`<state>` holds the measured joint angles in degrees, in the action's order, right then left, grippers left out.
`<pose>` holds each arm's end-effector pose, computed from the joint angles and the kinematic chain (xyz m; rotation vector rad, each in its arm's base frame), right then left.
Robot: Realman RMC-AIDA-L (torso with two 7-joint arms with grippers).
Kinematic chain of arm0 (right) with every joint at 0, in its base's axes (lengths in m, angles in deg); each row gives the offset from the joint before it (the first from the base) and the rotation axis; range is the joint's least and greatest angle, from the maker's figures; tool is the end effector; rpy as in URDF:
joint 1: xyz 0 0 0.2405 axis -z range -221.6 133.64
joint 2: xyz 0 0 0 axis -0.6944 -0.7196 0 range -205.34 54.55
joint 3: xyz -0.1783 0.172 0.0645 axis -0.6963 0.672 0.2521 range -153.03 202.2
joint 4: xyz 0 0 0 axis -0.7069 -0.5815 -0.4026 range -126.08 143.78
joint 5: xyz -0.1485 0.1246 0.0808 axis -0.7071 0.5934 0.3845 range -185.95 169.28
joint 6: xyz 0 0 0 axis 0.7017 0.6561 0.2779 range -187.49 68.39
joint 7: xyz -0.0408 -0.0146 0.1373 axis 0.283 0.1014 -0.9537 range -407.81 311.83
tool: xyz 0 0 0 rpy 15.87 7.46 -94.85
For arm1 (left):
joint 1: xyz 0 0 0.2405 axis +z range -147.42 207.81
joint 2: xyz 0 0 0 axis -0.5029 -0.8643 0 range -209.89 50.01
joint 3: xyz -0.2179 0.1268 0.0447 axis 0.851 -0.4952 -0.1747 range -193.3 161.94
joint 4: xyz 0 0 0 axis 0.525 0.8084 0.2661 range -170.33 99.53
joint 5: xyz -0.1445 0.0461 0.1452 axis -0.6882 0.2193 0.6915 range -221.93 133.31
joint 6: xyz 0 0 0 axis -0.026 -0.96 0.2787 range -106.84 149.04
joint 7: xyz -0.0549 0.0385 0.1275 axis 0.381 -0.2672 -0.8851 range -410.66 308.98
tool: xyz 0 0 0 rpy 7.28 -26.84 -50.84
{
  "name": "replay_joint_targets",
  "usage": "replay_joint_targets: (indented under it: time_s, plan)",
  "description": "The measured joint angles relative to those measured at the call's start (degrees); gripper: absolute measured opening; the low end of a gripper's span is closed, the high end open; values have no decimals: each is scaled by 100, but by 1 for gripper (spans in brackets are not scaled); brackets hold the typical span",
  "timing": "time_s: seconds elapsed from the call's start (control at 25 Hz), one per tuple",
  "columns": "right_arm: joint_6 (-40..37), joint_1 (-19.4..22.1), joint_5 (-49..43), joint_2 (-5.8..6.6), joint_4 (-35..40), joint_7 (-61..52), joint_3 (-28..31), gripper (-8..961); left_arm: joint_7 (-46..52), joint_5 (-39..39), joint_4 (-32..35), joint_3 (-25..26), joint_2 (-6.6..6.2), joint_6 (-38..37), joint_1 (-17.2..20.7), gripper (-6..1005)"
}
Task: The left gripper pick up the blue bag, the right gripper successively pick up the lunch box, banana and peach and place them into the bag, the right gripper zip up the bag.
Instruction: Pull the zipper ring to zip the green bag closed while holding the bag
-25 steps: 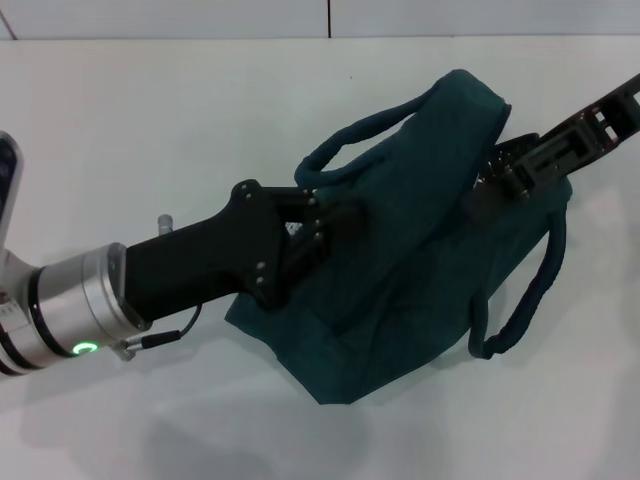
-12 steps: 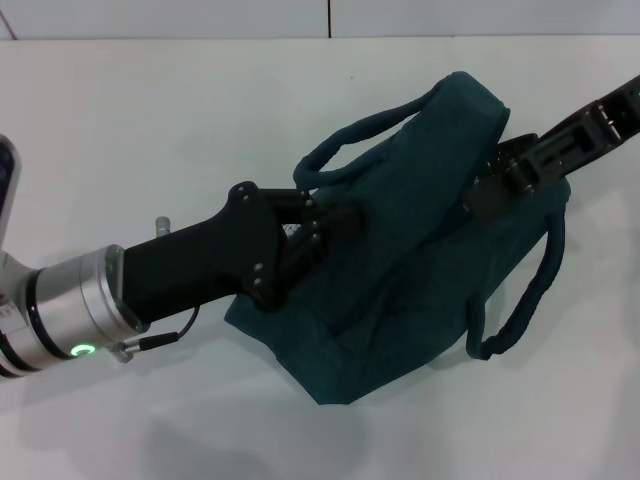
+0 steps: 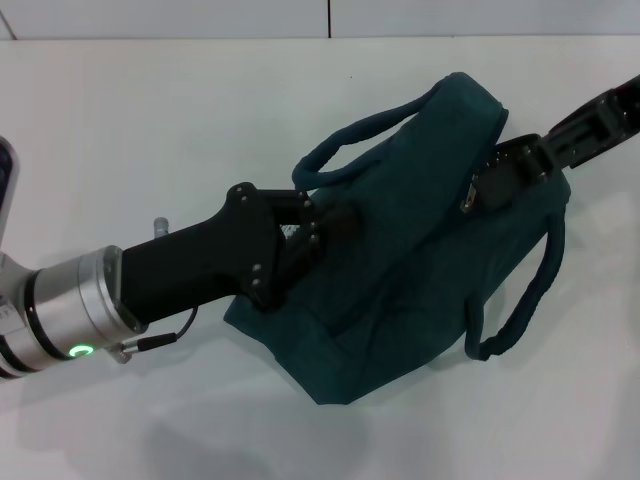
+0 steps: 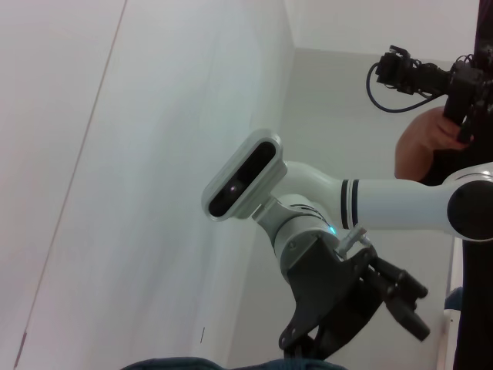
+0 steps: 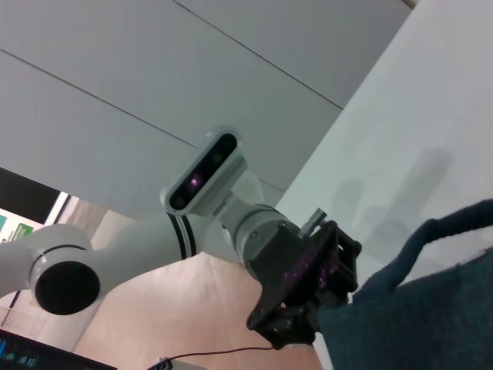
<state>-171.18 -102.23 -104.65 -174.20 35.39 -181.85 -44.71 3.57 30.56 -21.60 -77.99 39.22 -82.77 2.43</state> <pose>0.1159 0.3778 0.0758 2.4783 -1.0944 -0.2071 -0.2256 0.2670 -0.0361 -2.5834 -0.3947 -1.4845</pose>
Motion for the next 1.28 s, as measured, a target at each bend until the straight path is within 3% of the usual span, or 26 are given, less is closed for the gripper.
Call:
replay_joint_targets:
  time_s: [0.32, 0.76, 0.92, 1.08, 1.12, 1.16, 1.28]
  plan:
    - [-194, -9, 3, -3, 0, 0, 308, 811, 0, 3, 0, 0, 1, 16, -10, 52]
    - [-414, -60, 42, -156, 32, 0, 584, 810, -9, 10, 0, 0, 1, 19, -13, 52]
    - [-472, 26, 21, -122, 77, 29, 835, 810, -9, 10, 0, 0, 0, 24, -6, 52]
    - [-486, 468, 21, -29, 280, 272, 1075, 809, 0, 8, 0, 0, -6, 26, -3, 53]
    - [-514, 893, 34, -25, 527, 475, 1317, 809, 9, 8, 0, 0, -8, 26, -2, 53]
    - [-514, 893, 34, -25, 527, 475, 1317, 809, 21, 8, 0, 0, -11, 26, -1, 53]
    - [-612, 1410, 39, -60, 756, 833, 1627, 808, 37, 6, 0, 0, -22, 26, 0, 53]
